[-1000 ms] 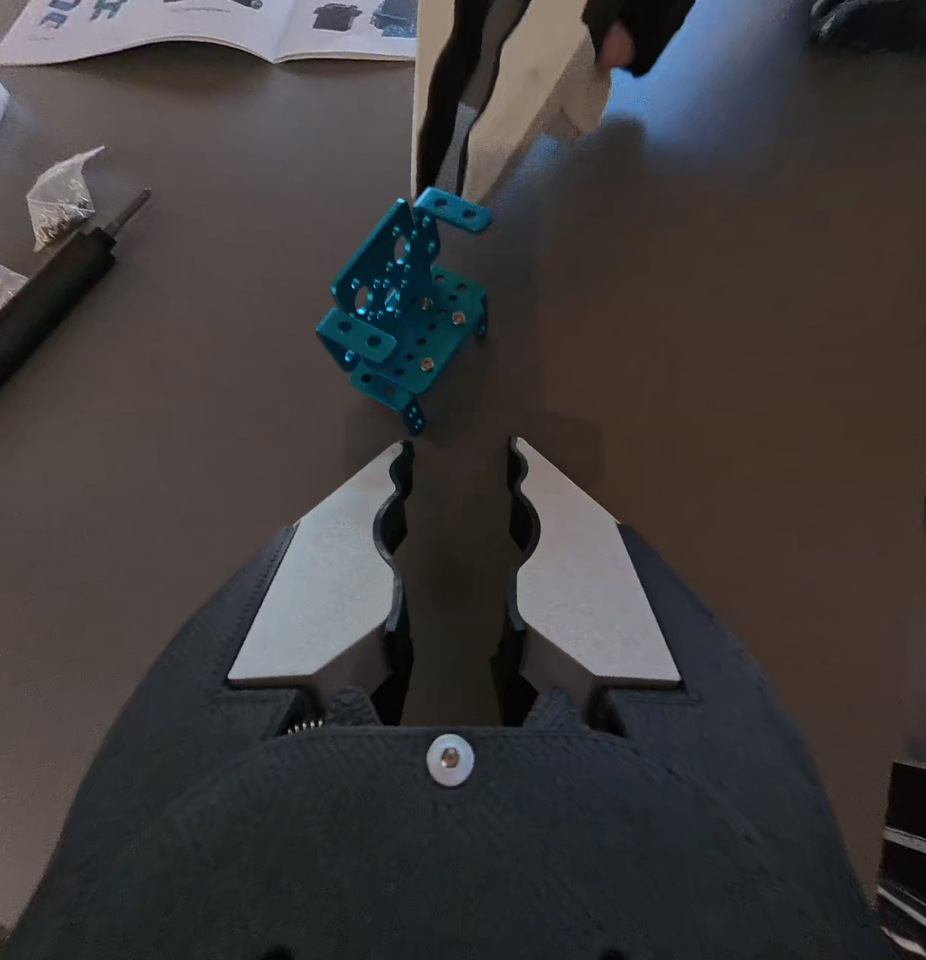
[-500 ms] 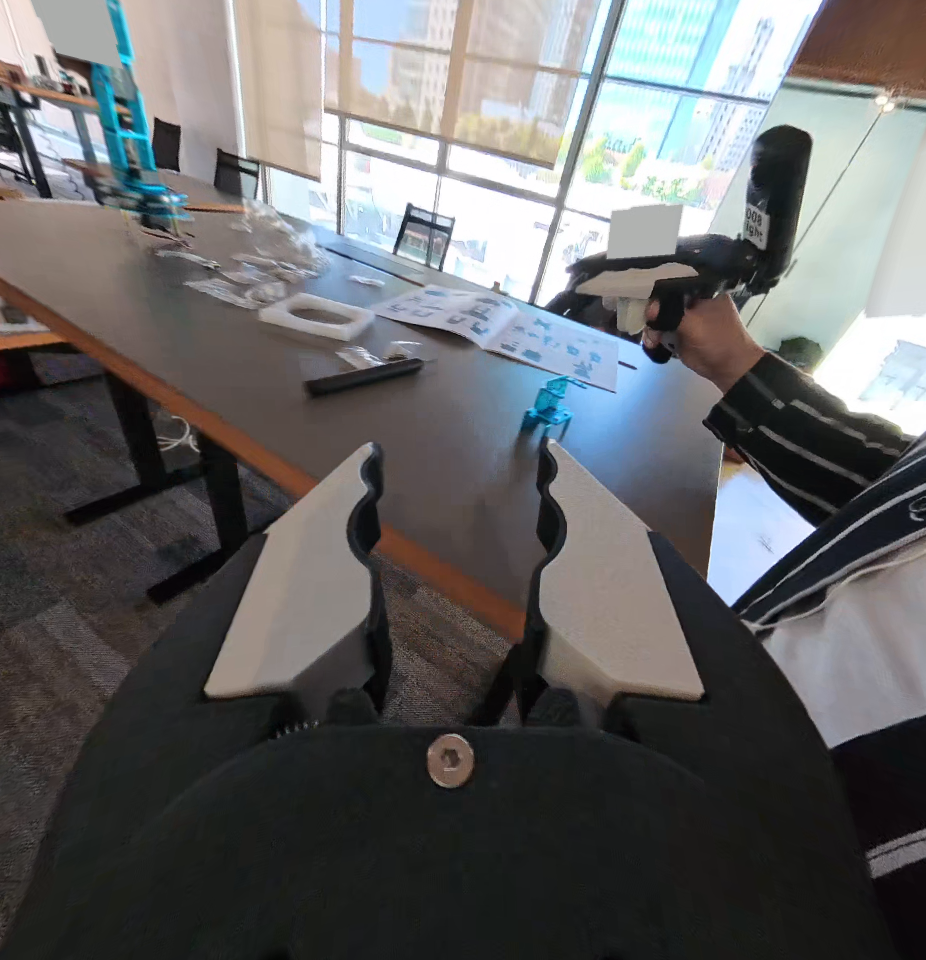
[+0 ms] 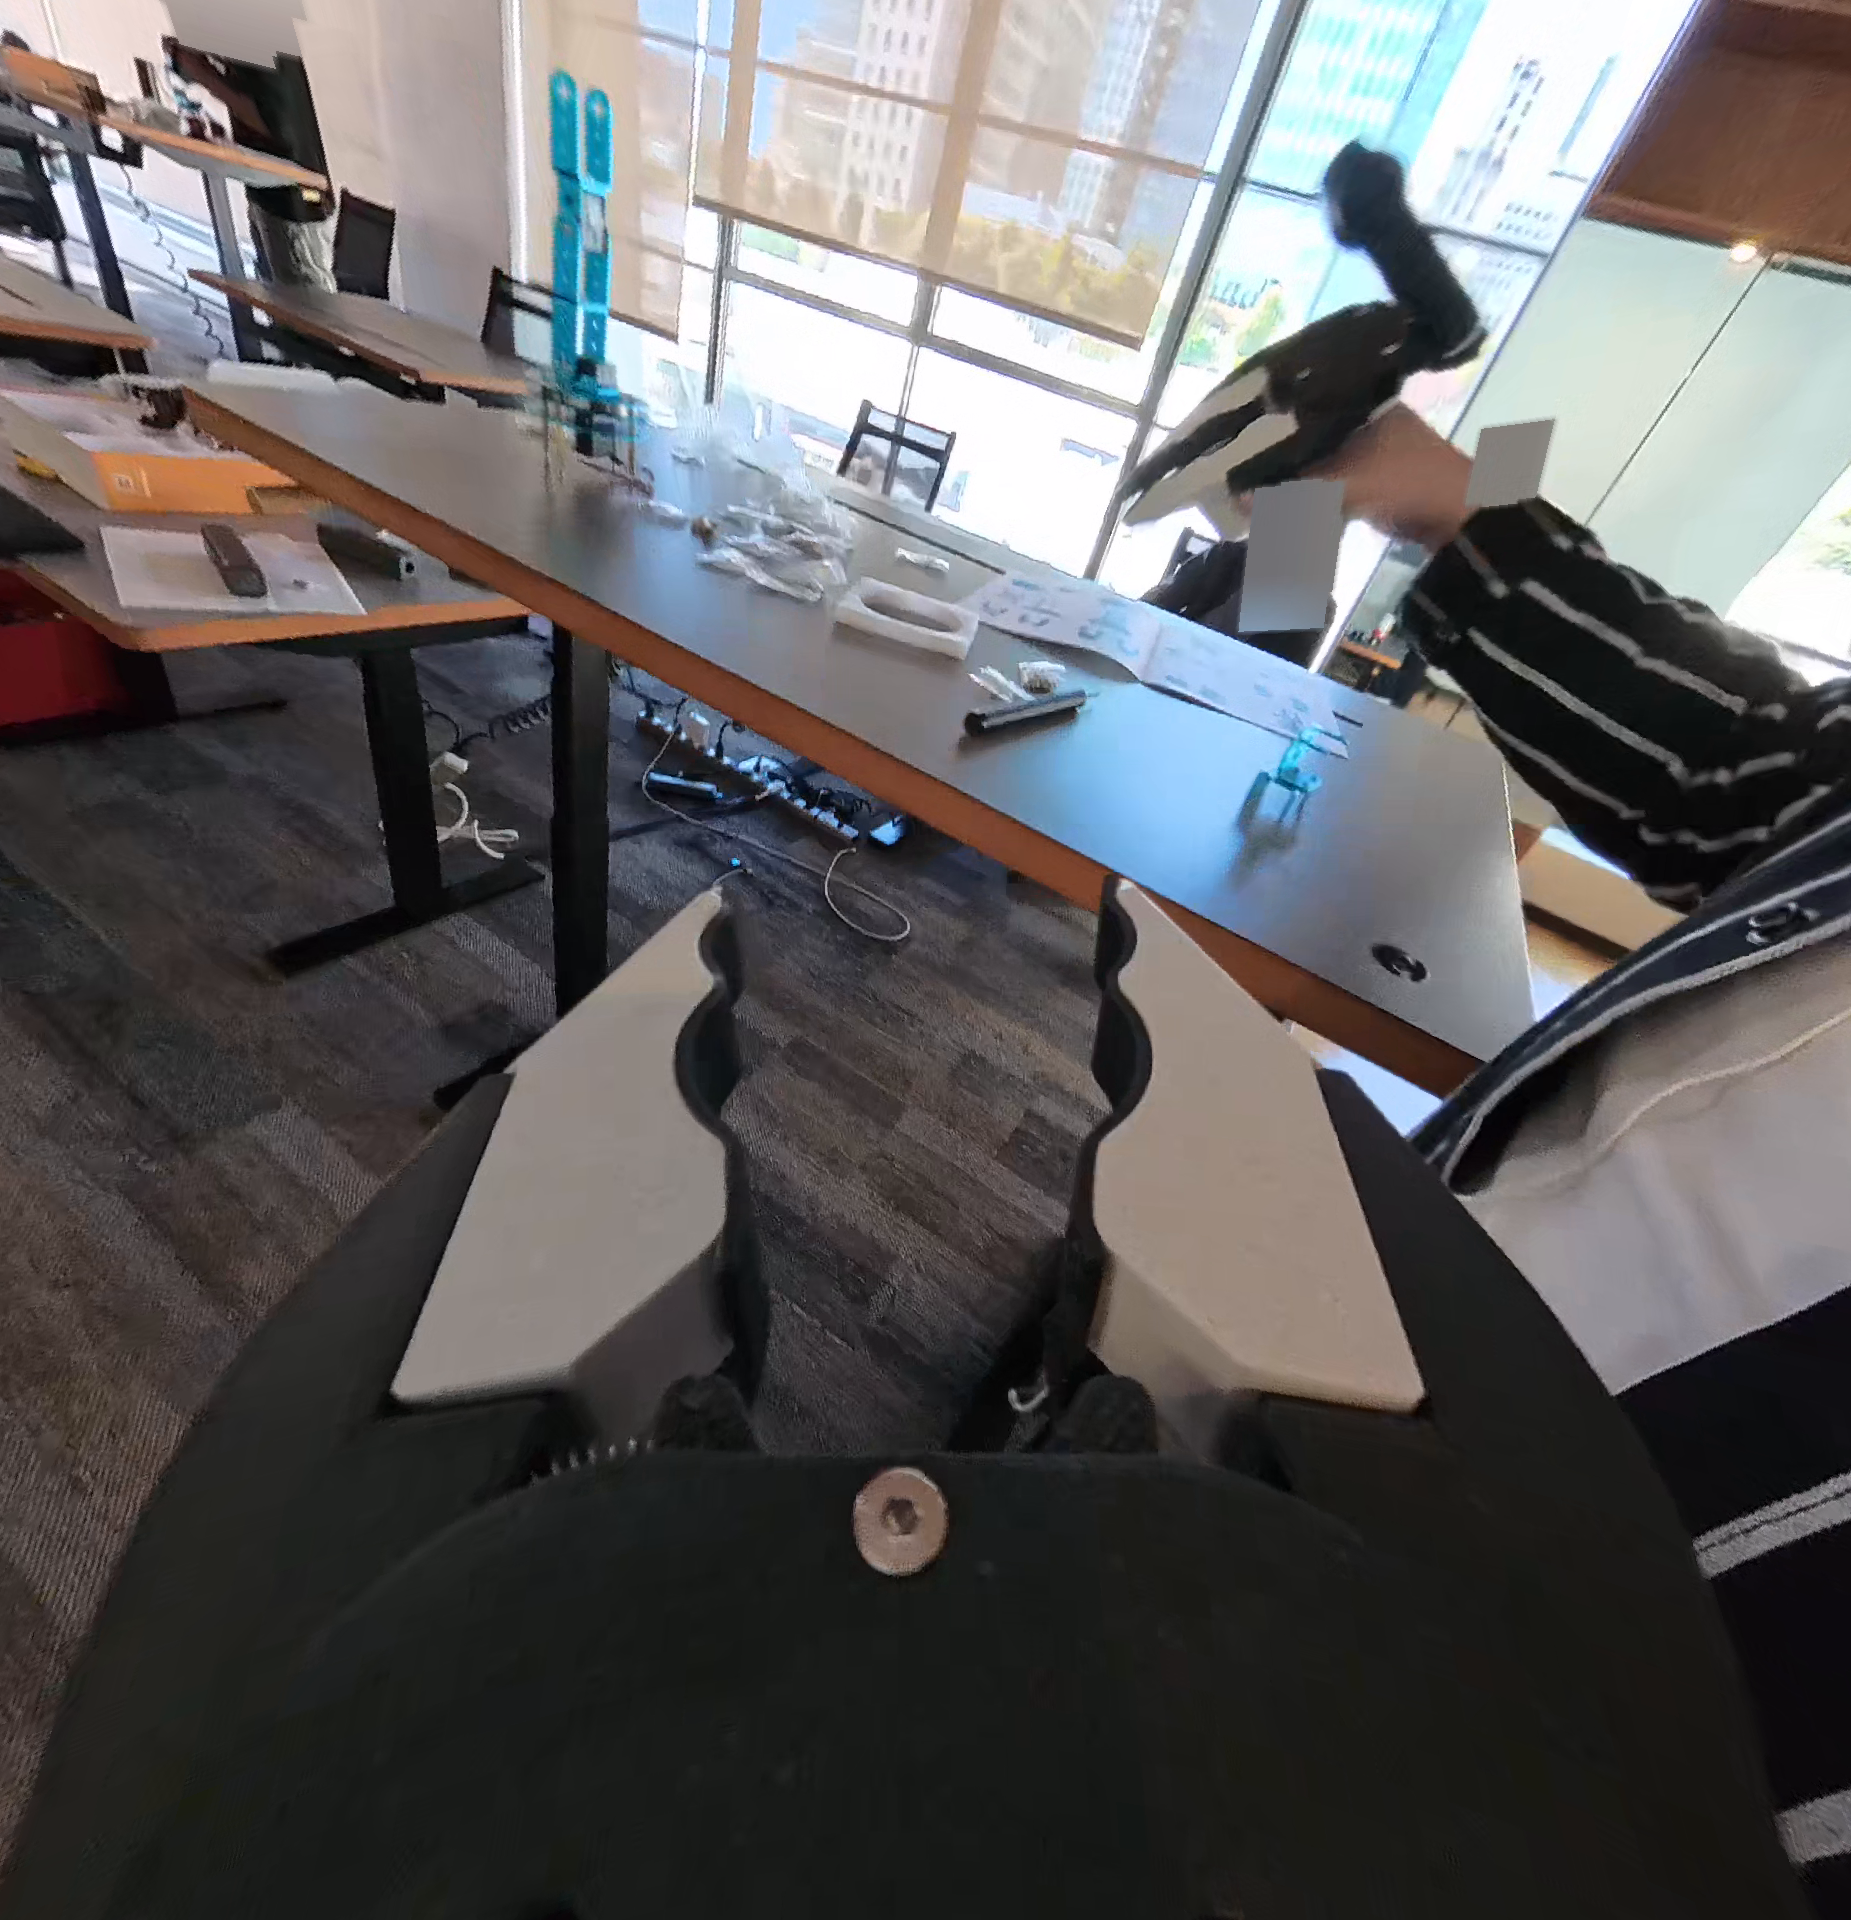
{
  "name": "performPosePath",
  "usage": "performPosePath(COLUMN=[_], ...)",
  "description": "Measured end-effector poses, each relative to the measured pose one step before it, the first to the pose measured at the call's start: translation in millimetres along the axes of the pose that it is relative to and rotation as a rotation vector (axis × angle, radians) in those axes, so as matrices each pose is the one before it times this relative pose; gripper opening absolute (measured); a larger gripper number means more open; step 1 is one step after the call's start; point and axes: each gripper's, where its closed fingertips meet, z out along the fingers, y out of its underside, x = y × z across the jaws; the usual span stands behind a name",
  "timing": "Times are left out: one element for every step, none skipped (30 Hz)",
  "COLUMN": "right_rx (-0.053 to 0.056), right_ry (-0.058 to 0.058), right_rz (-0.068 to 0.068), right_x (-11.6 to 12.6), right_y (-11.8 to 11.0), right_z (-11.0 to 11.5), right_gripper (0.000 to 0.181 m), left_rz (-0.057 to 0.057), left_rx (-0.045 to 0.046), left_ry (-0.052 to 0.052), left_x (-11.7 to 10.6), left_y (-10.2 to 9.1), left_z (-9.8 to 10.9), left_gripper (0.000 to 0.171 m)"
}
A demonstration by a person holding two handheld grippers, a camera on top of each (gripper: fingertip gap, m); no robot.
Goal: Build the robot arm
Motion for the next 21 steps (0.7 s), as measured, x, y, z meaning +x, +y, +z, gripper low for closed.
performPosePath(right_rx=[-0.0402, -0.0398, -0.0401, -0.0367, -0.0357, -0.0399, -0.043, -0.045, -0.0488, -0.0433, -0.0216, -0.0069, -0.0062, -0.0004, 0.0103, 0.0177, 0.0181, 0.0101, 0.0014, 0.0063, 0.0039], right_ry=[-0.0592, -0.0344, -0.0101, -0.0016, -0.0055, -0.0079, -0.0059, -0.0159, -0.0227, -0.0176, -0.0322, -0.0356, -0.0136, -0.0076, -0.0173, -0.0144, -0.0104, -0.0105, -0.0126, -0.016, -0.0079], right_rz=[-0.0394, -0.0284, -0.0219, -0.0187, -0.021, -0.0185, -0.0158, -0.015, -0.0134, -0.0088, -0.0075, -0.012, -0.0175, -0.0171, -0.0115, -0.0045, -0.0013, 0.0002, -0.0008, -0.0005, -0.0008], right_x=[7.4, 11.63, 15.62, 16.73, 15.81, 14.95, 14.75, 12.37, 10.25, 9.27, 5.12, 3.02, 5.0, 4.66, 2.54, 2.78, 2.97, 2.59, 1.68, 0.76, 1.51], right_y=[0.12, 1.07, 1.84, 2.58, 3.89, 5.97, 7.53, 8.64, 8.99, 8.02, 4.35, 1.19, 0.51, -0.8, -2.62, -3.63, -3.37, -1.85, -0.62, -1.29, -1.0], right_z=[14.26, 13.97, 14.04, 14.74, 16.0, 17.05, 17.66, 18.21, 17.66, 16.37, 14.64, 11.97, 8.77, 5.9, 4.18, 3.03, 2.63, 2.13, 1.89, 0.76, 0.52], right_gripper=[0.017, 0.017, 0.017, 0.016, 0.016, 0.016, 0.015, 0.015, 0.015, 0.015, 0.015, 0.015, 0.015, 0.015, 0.015, 0.015, 0.015, 0.015, 0.015, 0.014, 0.014], left_rz=[-0.0014, -0.0052, -0.0025, 0.0056, 0.0143, 0.0195, 0.022, 0.0227, 0.0201, 0.0138, 0.0012, -0.0143, -0.0213, -0.0142, -0.0002, 0.0109, 0.0133, 0.0062, -0.0036, -0.0079, -0.0034], left_rx=[0.01203, 0.00518, -0.00273, -0.00759, -0.01133, -0.01476, -0.01696, -0.01604, -0.01189, -0.00593, -0.00028, 0.00346, 0.00534, 0.00367, -0.00484, -0.01339, -0.01253, -0.00628, -0.00456, -0.00921, -0.01655], left_ry=[0.0099, 0.0185, 0.0257, 0.0225, 0.0146, 0.0067, 0.0005, -0.004, -0.0076, -0.0096, -0.0071, 0.0051, 0.0219, 0.0342, 0.0304, 0.015, 0.0055, 0.0107, 0.0257, 0.0335, 0.0298], left_x=[-9.96, -8.52, -6.86, -6.49, -7.24, -8.51, -10.09, -11.85, -13.45, -14.69, -15.03, -13.57, -10.91, -8.48, -8.14, -9.61, -9.99, -7.88, -4.56, -2.53, -2.48], left_y=[-5.13, -5.3, -5.44, -5.48, -5.29, -4.62, -3.77, -3.15, -2.95, -3.47, -4.41, -5.96, -7.24, -7.44, -6.0, -4.42, -3.88, -4.29, -4.14, -3.05, -1.28], left_z=[4.43, 6.76, 8.12, 8.93, 8.89, 8.71, 8.35, 8.24, 8.41, 9.51, 11.0, 12.84, 14.1, 14.72, 14.72, 14.31, 13.75, 13.23, 12.58, 11.61, 10.53], left_gripper=[0.066, 0.066, 0.066, 0.066, 0.067, 0.067, 0.068, 0.068, 0.068, 0.067, 0.066, 0.066, 0.066, 0.066, 0.066, 0.066, 0.066, 0.066, 0.066, 0.066, 0.066])
